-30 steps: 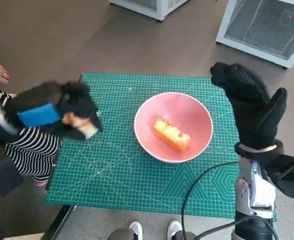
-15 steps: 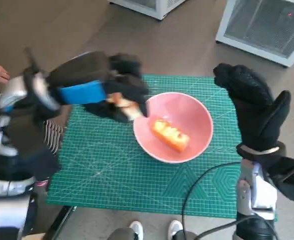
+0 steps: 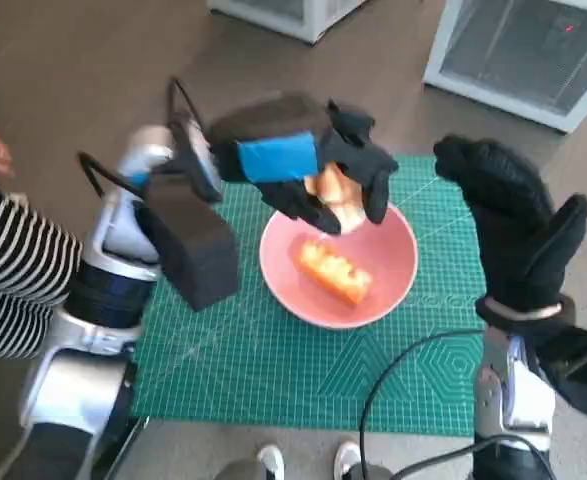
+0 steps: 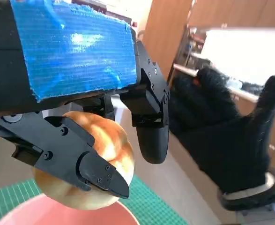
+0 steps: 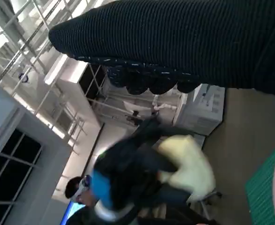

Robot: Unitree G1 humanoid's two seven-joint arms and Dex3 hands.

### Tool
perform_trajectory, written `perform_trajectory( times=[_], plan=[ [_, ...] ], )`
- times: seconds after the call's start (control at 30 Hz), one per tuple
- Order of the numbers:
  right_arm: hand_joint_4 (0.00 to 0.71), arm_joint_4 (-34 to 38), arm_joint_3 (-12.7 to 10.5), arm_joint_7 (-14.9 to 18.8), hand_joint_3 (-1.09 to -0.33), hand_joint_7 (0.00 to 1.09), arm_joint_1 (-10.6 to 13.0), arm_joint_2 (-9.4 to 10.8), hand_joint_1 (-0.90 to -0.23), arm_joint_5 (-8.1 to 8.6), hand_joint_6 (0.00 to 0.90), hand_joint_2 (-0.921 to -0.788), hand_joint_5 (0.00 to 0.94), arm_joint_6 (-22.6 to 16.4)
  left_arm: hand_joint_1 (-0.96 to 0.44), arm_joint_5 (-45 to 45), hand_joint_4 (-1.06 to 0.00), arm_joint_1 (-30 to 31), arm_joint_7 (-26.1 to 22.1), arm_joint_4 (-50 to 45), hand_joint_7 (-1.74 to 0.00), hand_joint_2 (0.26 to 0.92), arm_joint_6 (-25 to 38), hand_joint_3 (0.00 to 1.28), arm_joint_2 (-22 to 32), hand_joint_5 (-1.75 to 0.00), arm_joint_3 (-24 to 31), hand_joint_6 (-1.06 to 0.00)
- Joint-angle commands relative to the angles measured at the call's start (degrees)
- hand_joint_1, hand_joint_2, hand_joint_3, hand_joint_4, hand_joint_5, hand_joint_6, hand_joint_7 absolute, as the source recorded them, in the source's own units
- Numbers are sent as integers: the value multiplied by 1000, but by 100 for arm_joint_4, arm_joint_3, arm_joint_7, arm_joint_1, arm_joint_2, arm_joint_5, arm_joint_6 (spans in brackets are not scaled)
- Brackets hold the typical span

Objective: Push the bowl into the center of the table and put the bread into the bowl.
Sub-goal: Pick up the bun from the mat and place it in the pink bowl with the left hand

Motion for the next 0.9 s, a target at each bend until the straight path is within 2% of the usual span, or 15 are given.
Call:
perform_trajectory(
  times=[0.03,0.13,0.3,0.43,0.47,0.53,0.57,0.6,0.63,0.7,0.77,0.9],
  plan=[
    [130,-12,-34,-86,-692,506,179,-36,-673,-100,57,-921,1,-7,0,673,-572,-522,644,1111,-1151,919,-311,93,-339,-1228,-325,-693],
    [129,-51,-48,-132,-692,505,231,-53,-674,-114,56,-921,0,-10,0,1066,-619,-752,1089,1846,-1149,916,-464,92,-596,-1222,-534,-659],
    [131,-151,-58,-203,-692,506,273,-72,-675,-118,59,-921,1,36,0,1199,-645,-905,1404,2614,-1190,920,-532,91,-876,-1196,-597,-618],
    [132,-209,-60,-249,-693,507,298,-95,-674,-111,60,-921,1,64,0,1206,-590,-952,1506,3073,-1270,920,-594,141,-1016,-1231,-590,-558],
    [132,-222,-59,-260,-693,507,301,-100,-673,-109,61,-921,2,73,-70,1206,-545,-962,1507,3158,-1301,920,-604,161,-1037,-1146,-592,-543],
    [133,-247,-56,-279,-693,508,307,-110,-671,-104,62,-921,2,87,-235,1219,-485,-978,1496,3254,-1381,921,-588,213,-1058,-848,-603,-504],
    [133,-258,-54,-286,-694,508,309,-115,-670,-103,62,-921,2,93,-207,1230,-449,-984,1490,3276,-1124,893,-569,187,-1061,-697,-607,-450],
    [133,-270,-53,-295,-694,508,311,-120,-670,-105,63,-921,2,96,-197,1242,-450,-976,1465,3278,-998,889,-526,165,-1057,-618,-613,-449],
    [133,-278,-51,-303,-694,509,311,-125,-669,-107,63,-921,2,99,-204,1253,-445,-973,1448,3283,-776,890,-500,117,-1055,-446,-613,-441],
    [134,-288,-50,-327,-694,509,302,-139,-667,-121,63,-921,2,101,-240,1278,-433,-944,1374,3269,-490,898,-408,53,-1030,-200,-608,-428],
    [134,-294,-46,-344,-695,509,296,-149,-667,-128,62,-921,2,102,-277,1287,-402,-928,1326,3259,-376,902,-349,30,-1016,-102,-600,-404],
    [136,-301,-47,-372,-695,509,265,-180,-669,-161,62,-921,3,96,-340,1172,-321,-877,1112,3187,-260,908,-199,13,-953,-27,-520,-352]
  ],
)
